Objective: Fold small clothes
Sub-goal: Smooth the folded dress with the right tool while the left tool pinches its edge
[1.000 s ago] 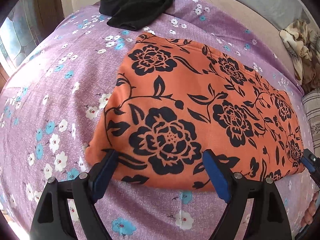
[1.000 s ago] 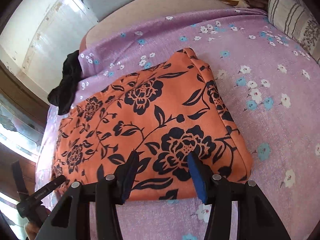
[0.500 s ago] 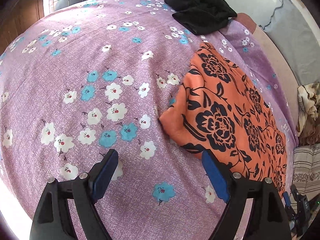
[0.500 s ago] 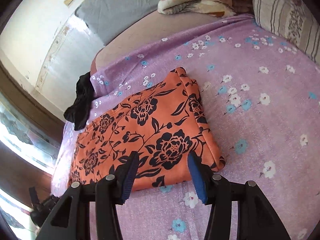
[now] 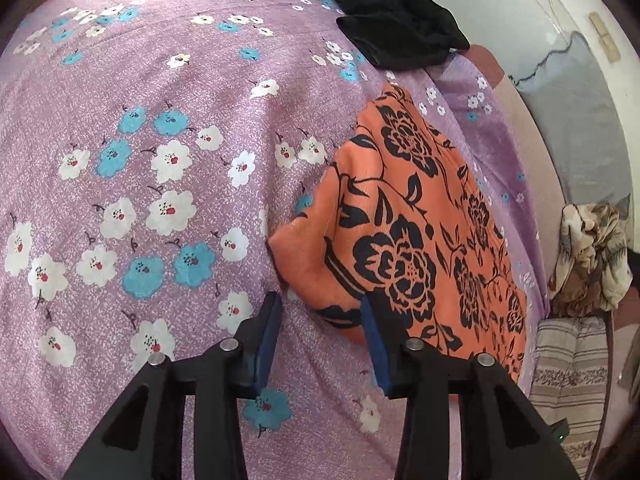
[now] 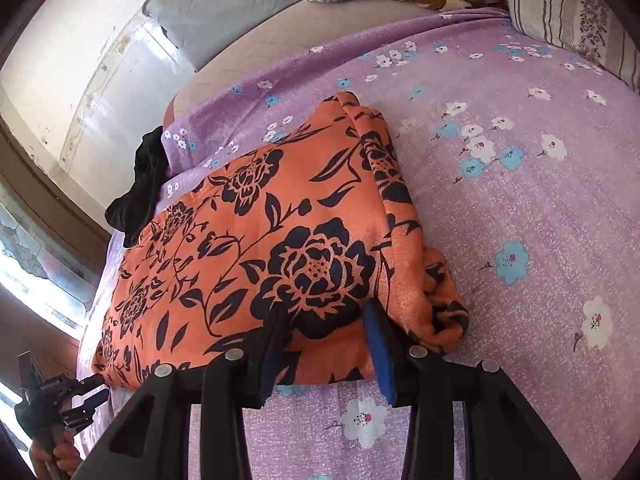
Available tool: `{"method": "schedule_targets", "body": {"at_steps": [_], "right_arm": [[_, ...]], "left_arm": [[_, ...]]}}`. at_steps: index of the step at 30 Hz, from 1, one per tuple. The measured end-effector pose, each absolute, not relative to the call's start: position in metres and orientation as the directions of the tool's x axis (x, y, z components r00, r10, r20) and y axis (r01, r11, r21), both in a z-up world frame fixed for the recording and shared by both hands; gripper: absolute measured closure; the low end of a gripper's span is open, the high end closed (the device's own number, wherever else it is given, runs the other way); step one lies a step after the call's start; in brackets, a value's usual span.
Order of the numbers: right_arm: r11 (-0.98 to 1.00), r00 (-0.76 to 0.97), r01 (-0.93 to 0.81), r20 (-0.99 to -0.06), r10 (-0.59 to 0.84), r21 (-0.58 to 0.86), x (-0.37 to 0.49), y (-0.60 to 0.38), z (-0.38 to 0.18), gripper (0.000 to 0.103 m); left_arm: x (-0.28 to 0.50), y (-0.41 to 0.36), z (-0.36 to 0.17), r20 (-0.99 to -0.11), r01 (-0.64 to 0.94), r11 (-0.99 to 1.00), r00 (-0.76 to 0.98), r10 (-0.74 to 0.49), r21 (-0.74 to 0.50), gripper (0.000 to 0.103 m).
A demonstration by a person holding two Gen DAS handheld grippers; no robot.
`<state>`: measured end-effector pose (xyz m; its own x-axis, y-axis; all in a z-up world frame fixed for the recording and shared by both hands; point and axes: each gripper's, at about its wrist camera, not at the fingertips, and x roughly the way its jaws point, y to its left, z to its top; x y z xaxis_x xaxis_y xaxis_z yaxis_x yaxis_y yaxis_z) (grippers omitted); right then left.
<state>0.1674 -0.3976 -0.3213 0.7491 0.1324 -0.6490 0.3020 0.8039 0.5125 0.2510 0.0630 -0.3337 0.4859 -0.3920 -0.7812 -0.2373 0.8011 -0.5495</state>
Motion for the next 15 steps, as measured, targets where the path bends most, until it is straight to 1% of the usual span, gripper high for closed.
{"method": "schedule_targets", "body": {"at_steps": [3,5,8,9,10,11,12,15], "right_arm": [[0.798,0.76,0.294,-0.635,0.14,0.527,0.165,-0.401,-0.322,0.06],[0.793,0.767,0.288,-0.626,0.144,0.536,0.163,-0.402,-0.323,0.06],[0.786,0.774,0.283,-0.615,0.152,0.55,0.161,-0.404,-0.324,0.06],[0.784,0.776,0.281,-0.612,0.154,0.554,0.16,-0.404,-0.325,0.06],[0.782,0.778,0.28,-0.609,0.156,0.557,0.16,-0.404,-0.325,0.06],[0.781,0.779,0.279,-0.607,0.157,0.559,0.16,-0.405,-0.325,0.06],[0.781,0.78,0.278,-0.606,0.157,0.56,0.16,-0.404,-0.325,0.06],[0.78,0.781,0.277,-0.604,0.157,0.561,0.161,-0.404,-0.325,0.06]], "left_arm": [[0.258,0.067,-0.334,-0.761,-0.265,0.776,0.524,-0.383,-0.573,0.051],[0.265,0.065,-0.335,-0.755,-0.266,0.774,0.539,-0.374,-0.574,0.05],[0.268,0.058,-0.333,-0.759,-0.245,0.798,0.545,-0.356,-0.55,0.053],[0.27,0.055,-0.333,-0.758,-0.234,0.803,0.544,-0.36,-0.549,0.065],[0.272,0.052,-0.333,-0.761,-0.222,0.809,0.538,-0.364,-0.544,0.074],[0.275,0.05,-0.333,-0.766,-0.219,0.82,0.538,-0.351,-0.529,0.084],[0.277,0.05,-0.333,-0.768,-0.22,0.825,0.544,-0.338,-0.52,0.087],[0.279,0.051,-0.332,-0.755,-0.219,0.815,0.555,-0.348,-0.536,0.087]]}}
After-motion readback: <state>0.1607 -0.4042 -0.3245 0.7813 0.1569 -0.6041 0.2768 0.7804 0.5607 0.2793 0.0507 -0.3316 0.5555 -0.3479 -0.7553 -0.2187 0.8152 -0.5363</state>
